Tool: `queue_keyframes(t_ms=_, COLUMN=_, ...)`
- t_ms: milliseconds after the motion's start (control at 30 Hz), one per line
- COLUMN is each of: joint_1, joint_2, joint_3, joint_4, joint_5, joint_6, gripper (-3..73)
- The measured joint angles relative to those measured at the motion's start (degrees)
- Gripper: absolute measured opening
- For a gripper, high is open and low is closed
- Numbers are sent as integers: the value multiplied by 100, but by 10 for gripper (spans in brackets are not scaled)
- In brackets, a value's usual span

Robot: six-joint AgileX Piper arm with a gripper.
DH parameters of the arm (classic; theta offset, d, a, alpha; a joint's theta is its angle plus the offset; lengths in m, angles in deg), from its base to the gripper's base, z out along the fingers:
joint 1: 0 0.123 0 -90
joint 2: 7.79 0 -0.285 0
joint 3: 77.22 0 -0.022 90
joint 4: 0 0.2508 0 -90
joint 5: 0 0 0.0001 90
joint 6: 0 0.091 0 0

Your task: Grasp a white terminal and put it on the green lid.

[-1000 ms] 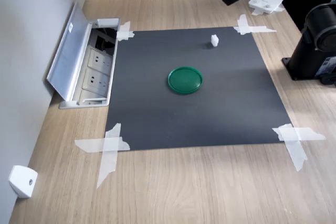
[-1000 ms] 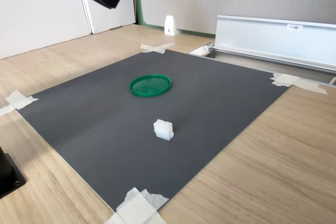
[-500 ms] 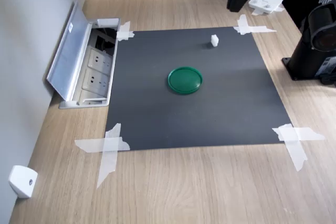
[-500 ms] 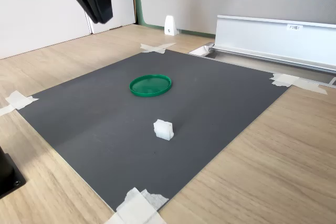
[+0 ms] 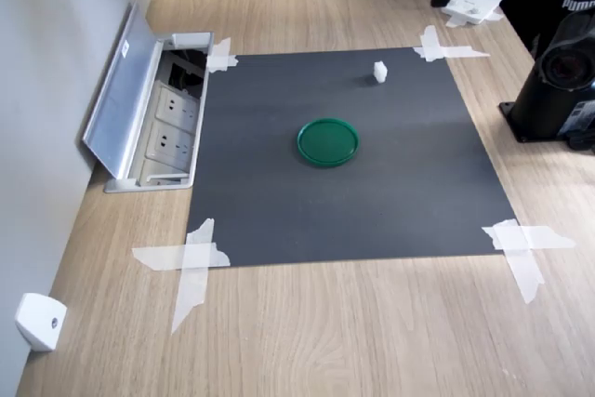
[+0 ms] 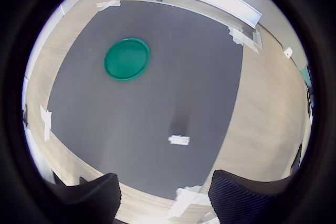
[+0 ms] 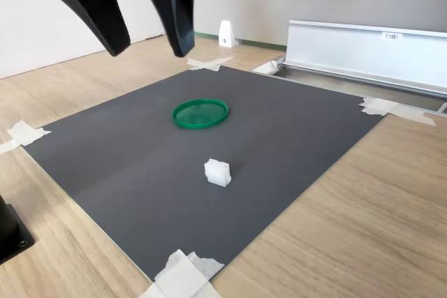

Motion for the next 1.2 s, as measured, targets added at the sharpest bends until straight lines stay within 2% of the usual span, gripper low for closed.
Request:
queue_keyframes(t_ms=267, joint_1=-3, joint_2=722, joint_3=-741, joint_4=-31, joint_5=-19, joint_6=101, gripper=724)
queue_keyframes(t_ms=533, joint_1=101, joint_2=864, joint_3=-266, joint_4=31, joint_5=-54, joint_6=303, gripper=724)
queue_keyframes(t_ms=933, joint_1=131, joint_2=876, joint_3=855, joint_4=-113, joint_5=-1556, joint_6=88, gripper=724)
queue_keyframes(t_ms=1200, joint_1=131, joint_2=1136, joint_3=1181, joint_4=-96, joint_5=-2139, joint_6=-18, gripper=717)
